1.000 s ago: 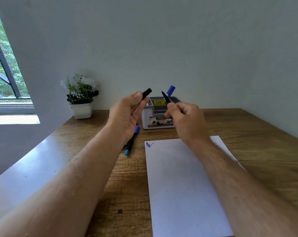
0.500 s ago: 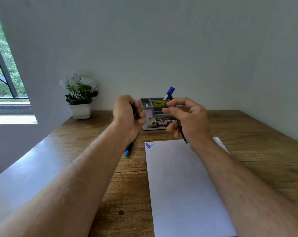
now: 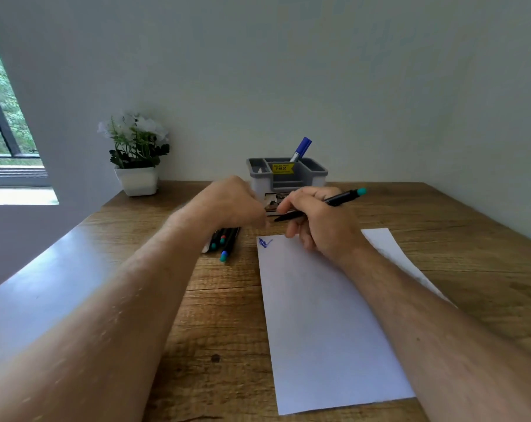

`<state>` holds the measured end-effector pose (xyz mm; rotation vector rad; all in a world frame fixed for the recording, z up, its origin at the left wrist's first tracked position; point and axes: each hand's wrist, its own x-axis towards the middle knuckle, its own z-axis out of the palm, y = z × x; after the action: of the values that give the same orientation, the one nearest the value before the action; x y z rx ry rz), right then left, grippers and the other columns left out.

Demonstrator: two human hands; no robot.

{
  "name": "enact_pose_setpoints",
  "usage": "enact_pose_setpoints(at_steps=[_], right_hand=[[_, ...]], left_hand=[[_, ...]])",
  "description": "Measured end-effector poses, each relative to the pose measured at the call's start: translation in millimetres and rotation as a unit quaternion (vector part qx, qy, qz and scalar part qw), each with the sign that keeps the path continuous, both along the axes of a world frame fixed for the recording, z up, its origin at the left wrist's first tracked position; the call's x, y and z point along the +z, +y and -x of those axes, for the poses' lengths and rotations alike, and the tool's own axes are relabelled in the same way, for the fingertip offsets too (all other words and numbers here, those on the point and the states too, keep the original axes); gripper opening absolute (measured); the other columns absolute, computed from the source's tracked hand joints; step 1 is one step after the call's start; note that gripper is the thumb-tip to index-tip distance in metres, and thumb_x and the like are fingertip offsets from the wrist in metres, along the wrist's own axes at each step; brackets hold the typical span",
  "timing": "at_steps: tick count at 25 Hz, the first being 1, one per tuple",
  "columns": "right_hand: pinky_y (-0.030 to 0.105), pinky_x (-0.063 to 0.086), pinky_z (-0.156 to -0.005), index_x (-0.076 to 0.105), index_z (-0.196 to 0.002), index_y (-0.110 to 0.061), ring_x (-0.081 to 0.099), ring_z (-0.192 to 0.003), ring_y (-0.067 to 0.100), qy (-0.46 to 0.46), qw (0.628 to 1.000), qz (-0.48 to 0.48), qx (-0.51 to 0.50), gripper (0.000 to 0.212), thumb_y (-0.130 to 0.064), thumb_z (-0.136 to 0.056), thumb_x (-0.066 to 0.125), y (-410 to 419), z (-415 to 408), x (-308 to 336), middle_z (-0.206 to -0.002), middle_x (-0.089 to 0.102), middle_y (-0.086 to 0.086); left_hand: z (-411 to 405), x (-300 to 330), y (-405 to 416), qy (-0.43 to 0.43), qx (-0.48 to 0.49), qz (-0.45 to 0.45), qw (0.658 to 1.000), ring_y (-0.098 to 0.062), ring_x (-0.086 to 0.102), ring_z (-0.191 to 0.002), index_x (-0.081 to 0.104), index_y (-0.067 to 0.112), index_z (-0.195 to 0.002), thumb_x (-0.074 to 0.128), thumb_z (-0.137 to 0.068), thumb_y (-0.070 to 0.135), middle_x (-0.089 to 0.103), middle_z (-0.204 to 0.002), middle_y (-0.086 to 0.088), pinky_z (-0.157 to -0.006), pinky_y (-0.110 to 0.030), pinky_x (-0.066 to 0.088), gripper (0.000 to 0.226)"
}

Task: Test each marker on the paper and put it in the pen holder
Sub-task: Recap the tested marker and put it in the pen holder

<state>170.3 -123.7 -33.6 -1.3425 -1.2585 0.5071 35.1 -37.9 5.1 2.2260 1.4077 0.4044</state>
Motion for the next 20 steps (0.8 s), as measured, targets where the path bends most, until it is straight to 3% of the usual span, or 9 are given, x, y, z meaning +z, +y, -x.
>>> enact_pose_setpoints(at_steps=[2, 8, 13, 16, 20], right_hand=[[0.018, 0.037, -0.037, 0.071, -0.079, -0.001, 0.05, -0.04, 0.014, -0.023, 1.0, 0.01, 0.018, 0.025, -0.01, -0.096, 0.054, 0.6, -1.5, -2.3, -0.06, 0.062, 0.014], [0.023, 0.041, -0.04, 0.064, -0.076, -0.01, 0.056, -0.045, 0.017, -0.067, 0.993, 0.079, 0.048, 0.012, -0.002, -0.085, 0.059, 5.7, -2.2, -6.0, -0.06, 0.065, 0.012], [0.022, 0.042, -0.051, 0.055, -0.056, -0.018, 0.053, -0.05, 0.002, -0.155, 0.984, 0.092, -0.014, 0.023, -0.015, -0.076, 0.066, 8.6, -1.9, -5.5, -0.053, 0.062, -0.002], [0.028, 0.044, -0.054, 0.053, -0.055, -0.018, 0.051, -0.054, 0.008, -0.167, 0.981, 0.098, -0.015, 0.025, -0.019, -0.075, 0.068, 11.5, -1.3, -6.5, -0.054, 0.056, 0.001], [0.03, 0.047, -0.056, 0.058, -0.059, -0.018, 0.055, -0.055, 0.009, -0.181, 0.976, 0.113, -0.035, 0.022, -0.025, -0.074, 0.071, 14.1, 0.0, -7.2, -0.06, 0.066, 0.007]], left_hand=[[2.7, 2.2, -0.4, 0.029, -0.023, 0.013, 0.999, -0.016, 0.057, -0.105, 0.077, 0.028, -0.094, 0.081, -0.073, 0.024, 0.068, -0.107, 0.006, -0.095, -0.037, 0.046, 0.021], [-1.9, -4.3, -4.1, 0.081, -0.068, 0.003, 0.994, -0.012, 0.056, -0.105, 0.078, 0.032, -0.088, 0.078, -0.08, 0.021, 0.068, -0.103, 0.01, -0.093, -0.032, 0.043, 0.014], [-6.7, -5.9, -7.2, 0.106, -0.072, -0.021, 0.992, -0.012, 0.054, -0.102, 0.078, 0.026, -0.104, 0.076, -0.083, 0.02, 0.069, -0.109, 0.006, -0.091, -0.03, 0.043, 0.022], [-8.4, -7.8, -6.2, 0.107, -0.062, -0.026, 0.992, -0.014, 0.057, -0.104, 0.077, 0.023, -0.105, 0.078, -0.081, 0.024, 0.069, -0.109, 0.004, -0.084, -0.028, 0.042, 0.024], [-10.6, -9.2, -5.7, 0.128, -0.063, -0.039, 0.989, -0.017, 0.059, -0.105, 0.076, 0.02, -0.108, 0.078, -0.081, 0.027, 0.069, -0.109, 0.001, -0.083, -0.029, 0.044, 0.028]])
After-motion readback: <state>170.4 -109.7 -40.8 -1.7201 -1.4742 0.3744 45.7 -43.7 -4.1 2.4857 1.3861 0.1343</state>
